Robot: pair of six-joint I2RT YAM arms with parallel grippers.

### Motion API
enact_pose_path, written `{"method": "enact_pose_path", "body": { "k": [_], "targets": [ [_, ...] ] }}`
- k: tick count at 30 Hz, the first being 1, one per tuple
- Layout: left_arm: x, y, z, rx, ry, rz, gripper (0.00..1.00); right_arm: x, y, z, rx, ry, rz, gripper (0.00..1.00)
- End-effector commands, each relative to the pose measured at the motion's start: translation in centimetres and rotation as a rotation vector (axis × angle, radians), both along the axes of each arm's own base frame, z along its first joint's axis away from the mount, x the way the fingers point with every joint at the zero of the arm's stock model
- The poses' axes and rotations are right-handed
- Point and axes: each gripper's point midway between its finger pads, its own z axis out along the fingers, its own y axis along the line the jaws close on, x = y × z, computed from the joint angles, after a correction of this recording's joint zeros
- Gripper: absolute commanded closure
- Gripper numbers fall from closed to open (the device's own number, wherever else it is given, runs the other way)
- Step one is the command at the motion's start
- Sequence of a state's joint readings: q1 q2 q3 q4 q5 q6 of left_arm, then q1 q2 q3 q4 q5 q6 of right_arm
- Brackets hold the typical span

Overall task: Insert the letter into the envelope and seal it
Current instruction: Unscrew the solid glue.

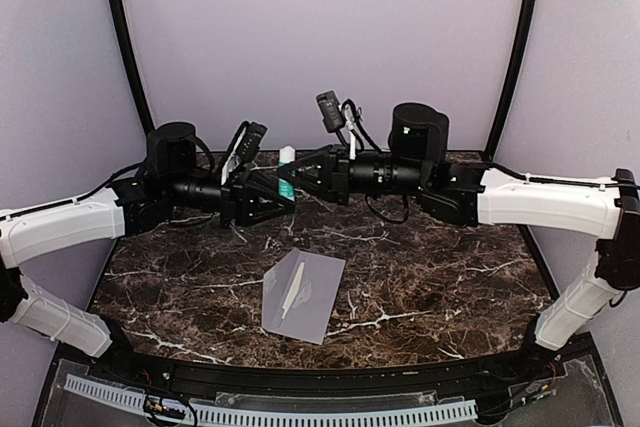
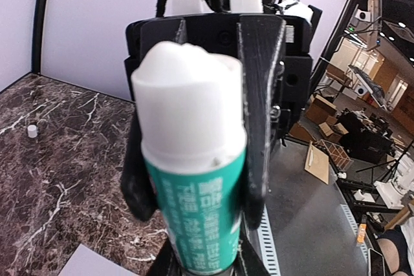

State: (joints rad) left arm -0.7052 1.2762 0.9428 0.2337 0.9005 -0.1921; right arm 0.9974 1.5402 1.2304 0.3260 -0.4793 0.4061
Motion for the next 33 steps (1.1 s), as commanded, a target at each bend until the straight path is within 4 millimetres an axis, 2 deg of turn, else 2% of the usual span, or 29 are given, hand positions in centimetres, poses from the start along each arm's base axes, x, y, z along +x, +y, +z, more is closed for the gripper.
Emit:
{"method": "enact_pose_path", "body": {
  "k": [1,8,14,24,27,33],
  "targets": [
    [2.2,0.9,0.3,0.020,-0.080,0.163,1.00,1.8,0.8,-0.6,-0.103,-0.001,-0.191,0.95],
    [4.9,2.0,-0.3,0.066,-0.102,0.348,1.00,4.1,1.4,-2.6,-0.179,0.119,-0.378,0.96],
    [6.1,2.7,-0.9,0.097,-0.100,0.434,1.00,5.5,1.9,-4.9,-0.272,0.170,-0.506,0.96],
    [6.5,2.7,-1.5,0.115,-0.081,0.446,1.00,5.4,2.3,-4.5,-0.286,0.188,-0.586,0.93],
    [6.3,2.5,-1.3,0.107,-0.077,0.428,1.00,4.7,2.0,-3.8,-0.251,0.179,-0.552,0.84],
    [6.1,2.6,-0.8,0.089,-0.071,0.422,1.00,3.1,0.2,-1.0,-0.131,0.106,-0.442,0.48]
  ]
}}
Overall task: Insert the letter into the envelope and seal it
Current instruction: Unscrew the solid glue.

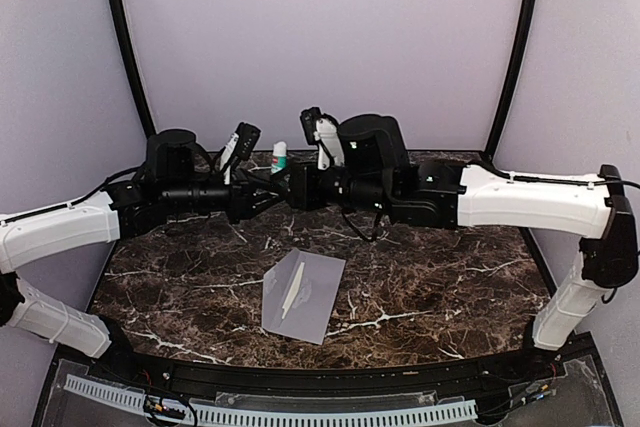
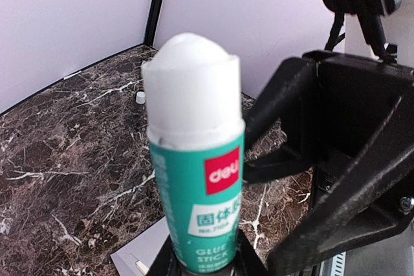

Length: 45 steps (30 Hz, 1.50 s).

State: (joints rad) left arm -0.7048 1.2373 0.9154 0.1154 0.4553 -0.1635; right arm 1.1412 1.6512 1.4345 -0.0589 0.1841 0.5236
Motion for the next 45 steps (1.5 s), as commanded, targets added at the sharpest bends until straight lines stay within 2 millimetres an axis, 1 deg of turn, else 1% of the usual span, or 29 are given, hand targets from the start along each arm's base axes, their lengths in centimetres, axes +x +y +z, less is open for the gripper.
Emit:
{"method": "enact_pose_path", "body": {
  "k": [1,4,5,6,7,10,11,12,13,16,18,22,24,29,34,36,39,45],
  "targets": [
    [-0.1,0.2,2.7,-0.062,-0.061,-0.009,1.00,-2.4,-1.2,4.4,0.138,-0.085,0.125,0.44],
    [-0.2,0.3,3.1,-0.078,-0.056,-0.020,1.00,-4.3,-2.2,5.7,0.196,-0.131,0.219,0.34],
    [-0.3,0.4,3.4,-0.086,-0.063,-0.026,1.00,-4.9,-2.9,6.4,0.221,-0.149,0.239,0.31],
    [-0.8,0.4,3.6,-0.095,-0.068,-0.047,1.00,-5.1,-3.4,6.7,0.238,-0.160,0.253,0.28],
    [-1.0,0.3,4.1,-0.108,-0.083,-0.060,1.00,-5.3,-3.9,6.6,0.253,-0.159,0.268,0.27],
    [-3.2,-0.1,5.0,-0.155,-0.104,-0.184,1.00,-6.3,-5.1,6.8,0.318,-0.162,0.362,0.23],
    [-4.6,-0.4,5.6,-0.181,-0.114,-0.264,1.00,-6.5,-5.4,6.8,0.339,-0.166,0.398,0.22],
    [-5.1,-0.5,6.0,-0.197,-0.121,-0.302,1.00,-6.8,-5.5,6.6,0.352,-0.163,0.432,0.22],
    [-6.9,-0.9,6.2,-0.219,-0.105,-0.420,1.00,-7.6,-5.3,6.9,0.378,-0.170,0.529,0.21],
    [-7.2,-1.3,5.8,-0.203,-0.101,-0.436,1.00,-8.8,-4.4,7.4,0.392,-0.179,0.626,0.21],
    [-7.7,-1.6,5.6,-0.194,-0.104,-0.459,1.00,-8.9,-4.0,7.5,0.395,-0.177,0.651,0.22],
    [-8.9,-1.9,5.7,-0.204,-0.093,-0.514,1.00,-9.1,-3.2,7.3,0.393,-0.178,0.674,0.27],
    [-8.9,-2.0,5.7,-0.201,-0.096,-0.512,1.00,-9.5,-2.9,7.3,0.393,-0.182,0.704,0.31],
    [-9.1,-2.0,5.6,-0.190,-0.104,-0.515,1.00,-9.4,-2.3,7.3,0.388,-0.181,0.703,0.43],
    [-9.3,-2.2,5.5,-0.189,-0.099,-0.521,1.00,-9.9,-2.0,7.9,0.403,-0.191,0.726,0.51],
    [-9.4,-2.3,5.4,-0.189,-0.096,-0.528,1.00,-9.9,-1.8,7.8,0.401,-0.188,0.724,0.52],
    [-9.6,-2.4,5.2,-0.187,-0.092,-0.536,1.00,-9.7,-1.5,7.6,0.396,-0.185,0.715,0.58],
    [-9.5,-2.5,5.2,-0.184,-0.097,-0.524,1.00,-9.7,-1.4,7.8,0.409,-0.191,0.714,0.73]
  ]
}}
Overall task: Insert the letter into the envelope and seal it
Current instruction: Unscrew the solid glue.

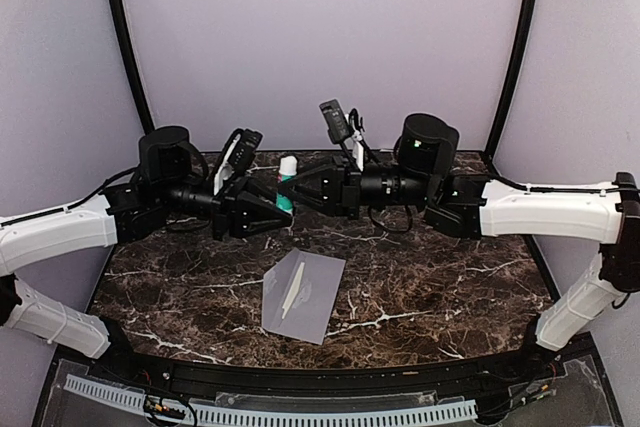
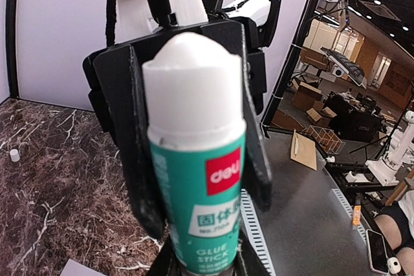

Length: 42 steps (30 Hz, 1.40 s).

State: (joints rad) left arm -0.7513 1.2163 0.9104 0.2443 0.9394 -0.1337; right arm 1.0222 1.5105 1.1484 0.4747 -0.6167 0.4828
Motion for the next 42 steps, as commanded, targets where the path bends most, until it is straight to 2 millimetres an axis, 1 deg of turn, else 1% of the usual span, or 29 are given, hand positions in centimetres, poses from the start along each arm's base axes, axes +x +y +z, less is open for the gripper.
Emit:
{"method": "enact_pose_path", "body": {
  "k": [1,4,5,7,12,17,20,24,26,28,29,31,38,40,42],
  "targets": [
    [0.4,-0.1,0.9,-0.015,-0.039,0.030,1.00,-0.7,0.1,2.2,0.067,-0.041,0.013,0.77],
    [1.9,0.3,0.7,-0.002,-0.068,0.142,1.00,0.0,0.3,1.3,0.040,-0.036,-0.036,0.82],
    [2.7,0.5,0.7,0.005,-0.078,0.198,1.00,0.2,0.3,1.0,0.030,-0.035,-0.057,0.82],
    [3.5,0.9,0.6,0.013,-0.091,0.258,1.00,0.8,0.5,0.6,0.011,-0.030,-0.107,0.85],
    [4.7,1.1,0.2,0.043,-0.091,0.322,1.00,1.1,0.9,0.1,-0.008,-0.032,-0.169,0.90],
    [6.4,1.6,-0.4,0.077,-0.086,0.426,1.00,2.6,1.0,-0.7,-0.053,-0.018,-0.296,0.92],
    [7.3,2.1,-0.7,0.099,-0.094,0.484,1.00,4.0,0.9,-1.8,-0.098,0.007,-0.400,0.92],
    [7.8,2.2,-1.1,0.125,-0.094,0.509,1.00,5.7,0.9,-3.3,-0.175,0.050,-0.527,0.92],
    [7.9,2.0,-1.4,0.136,-0.087,0.506,1.00,6.3,1.2,-4.0,-0.206,0.073,-0.562,0.92],
    [7.8,1.8,-1.6,0.140,-0.078,0.492,1.00,6.6,1.7,-4.5,-0.233,0.092,-0.586,0.93],
    [7.9,1.7,-1.6,0.140,-0.076,0.490,1.00,6.7,1.9,-4.3,-0.236,0.098,-0.595,0.93],
    [7.9,1.7,-1.8,0.143,-0.074,0.491,1.00,7.0,2.2,-5.0,-0.259,0.115,-0.622,0.94],
    [9.0,2.3,-2.0,0.166,-0.077,0.562,1.00,8.0,2.5,-6.5,-0.325,0.171,-0.697,0.93],
    [8.8,2.2,-2.1,0.165,-0.067,0.552,1.00,7.9,2.4,-6.3,-0.321,0.178,-0.695,0.91],
    [8.4,2.0,-1.9,0.153,-0.061,0.526,1.00,7.5,2.3,-5.8,-0.303,0.181,-0.675,0.82]
  ]
}}
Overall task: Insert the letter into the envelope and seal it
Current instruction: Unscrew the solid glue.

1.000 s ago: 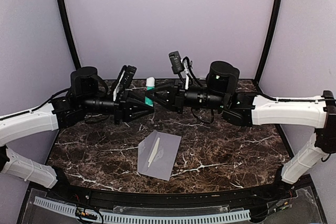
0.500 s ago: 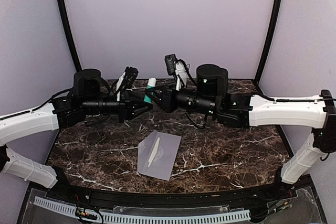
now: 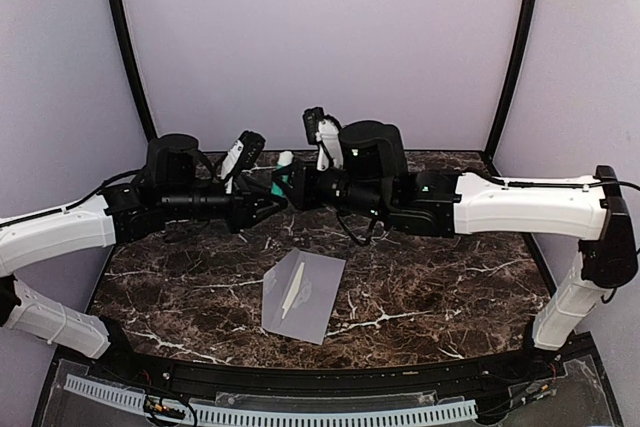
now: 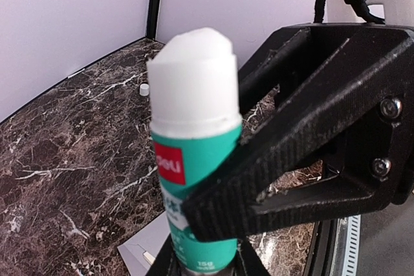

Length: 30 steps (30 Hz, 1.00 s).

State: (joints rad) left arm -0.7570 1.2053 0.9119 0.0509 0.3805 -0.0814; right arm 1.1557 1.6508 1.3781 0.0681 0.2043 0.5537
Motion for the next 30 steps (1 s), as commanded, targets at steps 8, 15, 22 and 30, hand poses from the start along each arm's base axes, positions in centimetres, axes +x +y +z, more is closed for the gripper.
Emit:
{"method": "enact_pose_path", "body": {
  "k": [8,15,22,30],
  "targets": [
    [-0.7,-0.6,4.2,-0.111,-0.059,-0.063,1.00,-3.4,-2.7,4.2,0.183,-0.029,0.183,0.36],
    [-5.1,-2.0,5.3,-0.196,-0.004,-0.364,1.00,-6.0,-4.7,6.7,0.256,-0.153,0.381,0.23],
    [-8.6,-2.3,6.3,-0.268,0.043,-0.590,1.00,-8.0,-5.9,8.4,0.311,-0.251,0.514,0.13],
    [-9.4,-2.2,6.6,-0.275,0.043,-0.626,1.00,-9.2,-4.7,8.3,0.325,-0.249,0.629,0.18]
  ]
}}
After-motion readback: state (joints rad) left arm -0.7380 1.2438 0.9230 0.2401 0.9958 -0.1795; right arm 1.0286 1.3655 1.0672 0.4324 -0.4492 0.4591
